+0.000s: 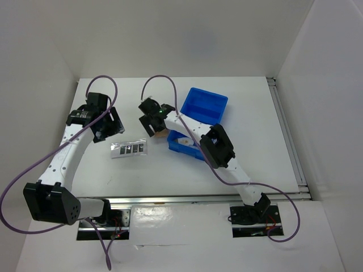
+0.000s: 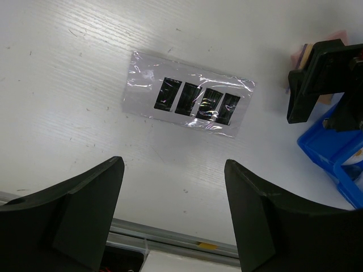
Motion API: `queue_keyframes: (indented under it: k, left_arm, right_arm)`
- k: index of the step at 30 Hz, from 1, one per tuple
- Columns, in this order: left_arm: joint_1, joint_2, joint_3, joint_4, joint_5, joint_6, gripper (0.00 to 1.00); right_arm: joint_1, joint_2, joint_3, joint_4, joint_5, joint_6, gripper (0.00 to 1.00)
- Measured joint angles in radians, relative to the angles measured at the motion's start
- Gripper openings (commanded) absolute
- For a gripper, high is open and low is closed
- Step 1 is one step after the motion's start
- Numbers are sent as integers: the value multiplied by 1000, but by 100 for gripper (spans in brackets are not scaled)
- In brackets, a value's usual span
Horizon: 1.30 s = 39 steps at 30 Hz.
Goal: Organize the makeup
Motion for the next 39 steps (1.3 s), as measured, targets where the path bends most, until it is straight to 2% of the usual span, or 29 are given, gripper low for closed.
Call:
queue_keyframes:
  k: [17,39]
  left_arm:
    - [0,0,-11,2,0,0,85]
    - [0,0,-19,14,-8,0,85]
  right_arm:
    - [-31,-26,3,-62,-108,134,99]
    - [-31,8,40,-74,-162,130,96]
